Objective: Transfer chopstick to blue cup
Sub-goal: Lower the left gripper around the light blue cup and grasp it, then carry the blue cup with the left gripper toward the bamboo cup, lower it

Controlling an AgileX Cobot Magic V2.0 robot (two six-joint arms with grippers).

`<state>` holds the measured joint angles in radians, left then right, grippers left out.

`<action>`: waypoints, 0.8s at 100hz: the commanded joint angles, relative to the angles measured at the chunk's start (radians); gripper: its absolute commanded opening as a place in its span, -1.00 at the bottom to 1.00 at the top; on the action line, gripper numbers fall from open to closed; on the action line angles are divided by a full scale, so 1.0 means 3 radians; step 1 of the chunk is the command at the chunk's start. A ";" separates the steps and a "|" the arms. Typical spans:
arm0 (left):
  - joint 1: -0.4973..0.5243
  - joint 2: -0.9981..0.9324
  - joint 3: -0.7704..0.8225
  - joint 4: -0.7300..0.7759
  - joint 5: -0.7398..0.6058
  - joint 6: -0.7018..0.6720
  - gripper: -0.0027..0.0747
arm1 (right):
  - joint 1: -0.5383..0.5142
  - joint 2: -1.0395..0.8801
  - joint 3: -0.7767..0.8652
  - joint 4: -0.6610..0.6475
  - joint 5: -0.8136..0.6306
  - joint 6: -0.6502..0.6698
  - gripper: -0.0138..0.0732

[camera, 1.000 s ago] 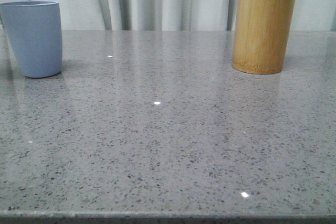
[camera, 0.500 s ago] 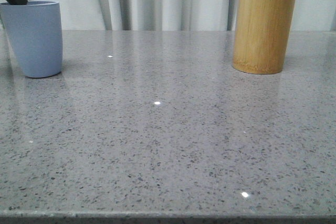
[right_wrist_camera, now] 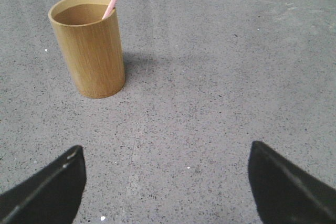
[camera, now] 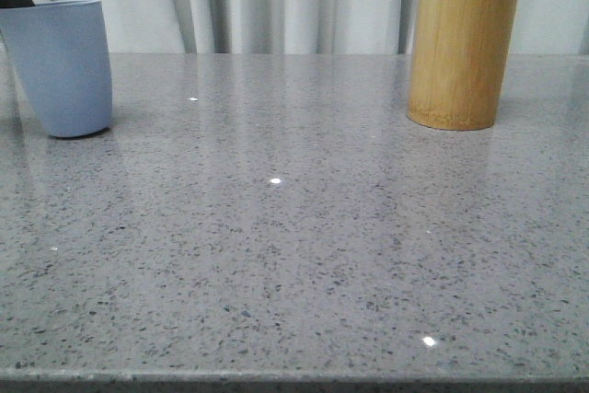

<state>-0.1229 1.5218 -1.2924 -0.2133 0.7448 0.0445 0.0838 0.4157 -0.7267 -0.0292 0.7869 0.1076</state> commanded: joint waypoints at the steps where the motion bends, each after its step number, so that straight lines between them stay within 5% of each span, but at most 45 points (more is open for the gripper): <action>1: -0.0049 -0.0110 -0.0223 -0.0101 -0.0025 0.0010 -0.98 | -0.0013 0.0057 -0.0103 -0.0042 -0.0226 -0.0014 0.76; 80: -0.1411 0.0603 -0.1272 -0.0107 0.0290 0.0010 -0.98 | -0.0013 0.0057 -0.0103 -0.0042 -0.0226 -0.0014 0.76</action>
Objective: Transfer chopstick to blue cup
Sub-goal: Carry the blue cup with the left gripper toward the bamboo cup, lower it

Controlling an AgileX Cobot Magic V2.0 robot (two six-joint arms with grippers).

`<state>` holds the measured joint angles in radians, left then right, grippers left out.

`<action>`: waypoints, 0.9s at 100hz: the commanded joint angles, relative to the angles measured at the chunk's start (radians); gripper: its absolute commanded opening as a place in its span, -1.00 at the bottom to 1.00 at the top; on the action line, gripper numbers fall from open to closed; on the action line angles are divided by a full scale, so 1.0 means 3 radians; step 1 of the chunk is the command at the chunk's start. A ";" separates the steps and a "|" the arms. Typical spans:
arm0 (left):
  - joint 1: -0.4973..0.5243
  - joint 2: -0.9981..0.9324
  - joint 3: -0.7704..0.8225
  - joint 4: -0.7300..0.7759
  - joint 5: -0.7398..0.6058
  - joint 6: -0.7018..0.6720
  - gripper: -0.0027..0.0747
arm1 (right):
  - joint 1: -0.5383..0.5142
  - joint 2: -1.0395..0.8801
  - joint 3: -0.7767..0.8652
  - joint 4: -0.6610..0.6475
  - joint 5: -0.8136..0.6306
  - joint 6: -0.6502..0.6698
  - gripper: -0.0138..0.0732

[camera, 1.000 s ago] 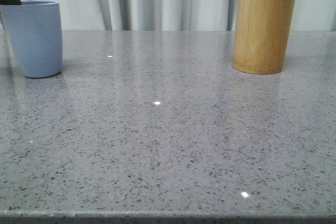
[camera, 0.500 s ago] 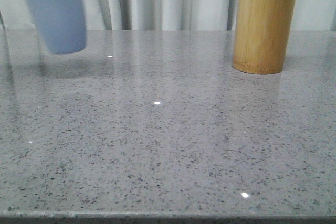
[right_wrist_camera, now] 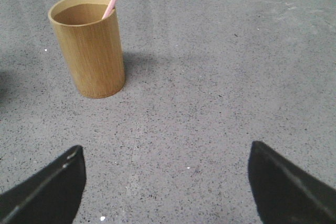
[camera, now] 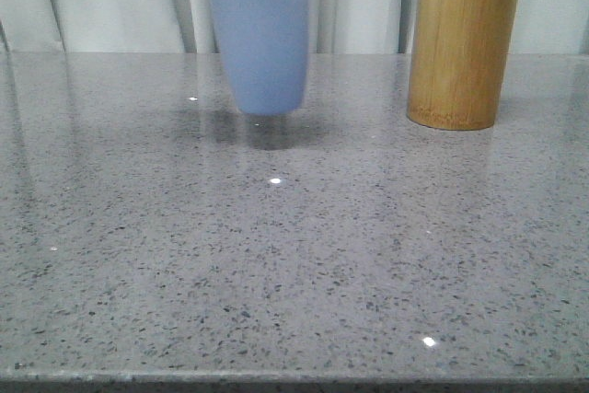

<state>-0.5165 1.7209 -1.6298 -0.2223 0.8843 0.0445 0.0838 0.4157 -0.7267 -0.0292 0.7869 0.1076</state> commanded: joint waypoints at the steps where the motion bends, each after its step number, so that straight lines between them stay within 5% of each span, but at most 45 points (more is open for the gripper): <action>1: -0.0109 -0.0042 -0.0148 -0.0077 -0.0190 0.0010 -0.98 | -0.0013 0.0057 -0.0103 -0.0042 -0.0226 -0.0014 0.76; 50: -0.0162 0.0090 -0.0148 -0.0114 -0.0257 0.0010 -0.91 | -0.0013 0.0057 -0.0103 -0.0042 -0.0224 -0.0014 0.76; 60: -0.0162 0.0090 -0.0155 -0.0122 -0.0259 0.0010 -0.56 | -0.0013 0.0057 -0.0103 -0.0042 -0.0224 -0.0014 0.76; 75: -0.0162 0.0084 -0.0155 -0.0127 -0.0259 0.0010 0.39 | -0.0013 0.0057 -0.0103 -0.0042 -0.0224 -0.0014 0.76; 90: -0.0162 0.0027 -0.0155 -0.0134 -0.0222 0.0010 0.76 | -0.0013 0.0057 -0.0103 -0.0042 -0.0224 -0.0014 0.76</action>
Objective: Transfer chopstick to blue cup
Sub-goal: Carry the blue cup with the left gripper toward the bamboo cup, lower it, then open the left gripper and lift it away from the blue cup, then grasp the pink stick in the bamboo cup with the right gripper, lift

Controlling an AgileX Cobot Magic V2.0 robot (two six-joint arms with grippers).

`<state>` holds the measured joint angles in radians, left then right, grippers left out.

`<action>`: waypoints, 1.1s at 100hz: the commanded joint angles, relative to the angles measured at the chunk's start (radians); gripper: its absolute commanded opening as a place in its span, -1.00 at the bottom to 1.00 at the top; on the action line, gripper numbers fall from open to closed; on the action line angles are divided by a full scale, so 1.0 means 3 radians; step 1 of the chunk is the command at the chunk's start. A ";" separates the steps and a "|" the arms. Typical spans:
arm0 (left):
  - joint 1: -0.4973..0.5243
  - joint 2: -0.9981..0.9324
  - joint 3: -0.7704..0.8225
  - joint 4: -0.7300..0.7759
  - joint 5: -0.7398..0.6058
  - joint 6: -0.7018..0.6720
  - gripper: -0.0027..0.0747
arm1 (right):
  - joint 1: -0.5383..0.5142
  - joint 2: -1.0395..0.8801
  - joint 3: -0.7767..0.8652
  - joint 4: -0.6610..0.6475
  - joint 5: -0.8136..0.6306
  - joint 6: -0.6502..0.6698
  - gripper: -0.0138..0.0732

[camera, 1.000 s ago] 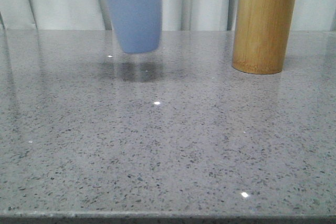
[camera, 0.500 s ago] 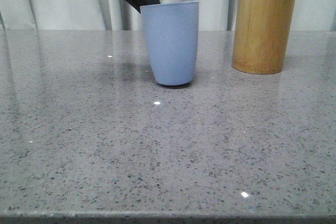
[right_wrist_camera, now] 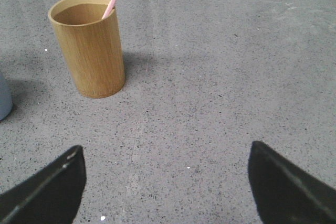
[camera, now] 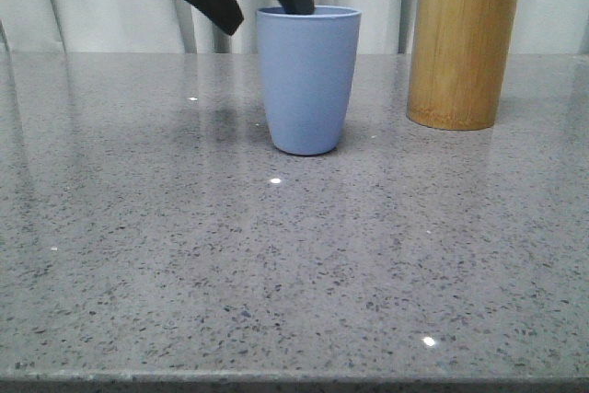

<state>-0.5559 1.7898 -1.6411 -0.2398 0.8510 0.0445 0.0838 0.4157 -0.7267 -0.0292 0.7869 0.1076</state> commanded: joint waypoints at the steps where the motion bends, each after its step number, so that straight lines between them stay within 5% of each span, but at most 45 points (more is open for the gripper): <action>1: -0.0031 -0.0218 -0.0117 -0.0075 -0.0110 0.0010 0.76 | -0.0013 0.0057 -0.0103 -0.0042 -0.0224 -0.0014 0.76; 25: -0.0024 -0.0594 -0.0090 0.0068 -0.0031 0.0010 0.75 | -0.0013 0.0057 -0.0103 -0.0042 -0.0224 -0.0014 0.76; 52: 0.0009 -0.1351 0.0537 0.0973 -0.0150 -0.0518 0.61 | -0.0013 0.0057 -0.0103 -0.0042 -0.0224 -0.0014 0.76; 110: 0.1046 -0.3465 0.2518 0.1046 -0.0424 -0.0570 0.61 | -0.0013 0.0057 -0.0103 0.0011 -0.0388 -0.0011 0.76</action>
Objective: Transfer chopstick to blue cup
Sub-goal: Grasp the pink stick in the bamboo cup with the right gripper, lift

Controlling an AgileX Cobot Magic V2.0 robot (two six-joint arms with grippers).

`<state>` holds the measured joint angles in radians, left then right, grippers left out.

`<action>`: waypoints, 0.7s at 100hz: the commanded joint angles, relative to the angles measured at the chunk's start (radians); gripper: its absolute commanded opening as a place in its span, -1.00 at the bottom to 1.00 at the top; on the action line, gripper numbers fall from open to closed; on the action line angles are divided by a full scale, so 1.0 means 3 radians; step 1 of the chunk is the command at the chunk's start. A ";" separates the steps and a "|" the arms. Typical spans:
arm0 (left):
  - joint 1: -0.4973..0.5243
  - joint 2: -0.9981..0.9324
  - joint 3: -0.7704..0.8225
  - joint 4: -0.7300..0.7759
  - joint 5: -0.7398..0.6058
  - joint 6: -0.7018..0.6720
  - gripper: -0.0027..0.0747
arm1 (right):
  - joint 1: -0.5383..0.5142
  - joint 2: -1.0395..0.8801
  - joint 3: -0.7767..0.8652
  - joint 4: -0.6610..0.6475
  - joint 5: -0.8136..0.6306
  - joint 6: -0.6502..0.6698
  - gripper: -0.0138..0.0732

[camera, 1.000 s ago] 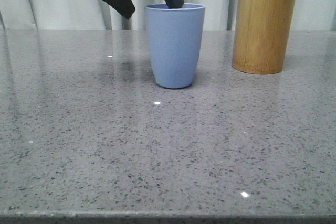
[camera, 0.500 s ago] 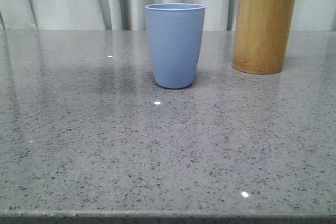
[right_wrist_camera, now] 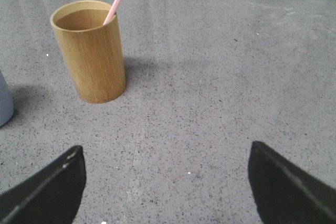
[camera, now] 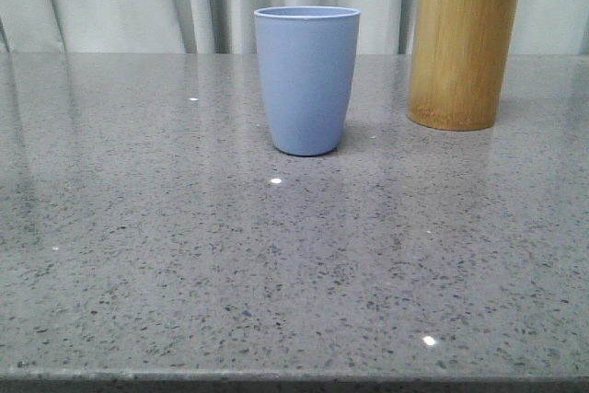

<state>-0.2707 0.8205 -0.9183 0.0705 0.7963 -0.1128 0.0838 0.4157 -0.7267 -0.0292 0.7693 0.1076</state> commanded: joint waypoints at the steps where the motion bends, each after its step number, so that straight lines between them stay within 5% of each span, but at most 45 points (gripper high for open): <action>1: 0.0108 -0.0271 0.0139 0.0012 -0.0242 -0.0046 0.61 | -0.0013 0.0057 -0.0103 0.0028 -0.0343 -0.0011 0.76; 26: 0.0166 -0.0527 0.0364 0.0034 -0.0247 -0.0046 0.61 | -0.0013 0.0100 -0.0103 0.0172 -0.0673 -0.0011 0.76; 70: 0.0166 -0.0527 0.0364 0.0034 -0.0291 -0.0046 0.61 | 0.0002 0.1130 -0.0103 0.0498 -0.2282 -0.0011 0.75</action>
<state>-0.2246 0.6635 -0.7845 0.0729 0.7861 -0.1131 0.0838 0.6814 -0.7267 0.0889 0.2605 0.1076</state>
